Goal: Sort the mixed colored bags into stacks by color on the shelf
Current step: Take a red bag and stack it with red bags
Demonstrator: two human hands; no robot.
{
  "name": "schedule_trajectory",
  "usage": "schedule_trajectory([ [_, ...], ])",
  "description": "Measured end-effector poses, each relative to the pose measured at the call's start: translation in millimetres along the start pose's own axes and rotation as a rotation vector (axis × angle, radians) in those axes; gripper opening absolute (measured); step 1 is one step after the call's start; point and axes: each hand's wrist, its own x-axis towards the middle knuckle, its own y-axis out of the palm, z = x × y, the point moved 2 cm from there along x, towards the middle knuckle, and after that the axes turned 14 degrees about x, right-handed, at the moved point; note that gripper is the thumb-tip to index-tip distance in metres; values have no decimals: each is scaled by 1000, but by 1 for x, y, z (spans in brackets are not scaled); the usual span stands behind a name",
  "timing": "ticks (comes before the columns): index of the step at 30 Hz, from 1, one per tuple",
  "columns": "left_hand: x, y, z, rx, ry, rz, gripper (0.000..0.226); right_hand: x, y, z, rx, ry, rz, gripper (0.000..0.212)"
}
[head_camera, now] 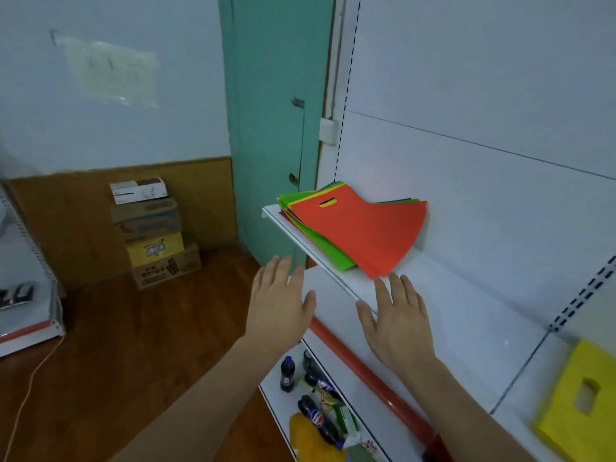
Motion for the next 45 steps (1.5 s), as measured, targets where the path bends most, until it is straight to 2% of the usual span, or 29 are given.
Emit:
schedule_trajectory([
  [12, 170, 53, 14, -19, 221, -3, 65, 121, 47, -6, -38, 162, -139, 70],
  [17, 236, 77, 12, 2, 305, -6, 53, 175, 69, -15, -47, 246, -113, 79],
  [21, 273, 99, 16, 23, 329, 15, 60, 209, 83, -19, -90, 302, -64, 74],
  [24, 283, 117, 17, 97, 373, 42, 77, 214, 93, -20, -113, 358, -30, 71],
  [27, 291, 126, 16, 122, 439, 30, 82, 215, 94, -23, -135, 397, -15, 76],
  [29, 292, 129, 15, 121, 489, 9, 80, 209, 93, -21, -147, 432, -30, 72],
  [33, 292, 124, 14, 117, 581, -9, 74, 202, 89, -10, -218, 522, -72, 52],
  [38, 288, 123, 10, 22, 677, -32, 62, 184, 80, -6, -256, 565, -262, 38],
  [40, 285, 121, 8, -43, 701, -49, 57, 173, 75, -7, -291, 635, -305, 34],
  [42, 288, 117, 10, -94, 691, -47, 61, 164, 72, -12, -297, 762, -319, 37],
  [45, 296, 111, 15, -62, 611, -17, 80, 153, 67, -24, -204, 1001, -337, 62],
])
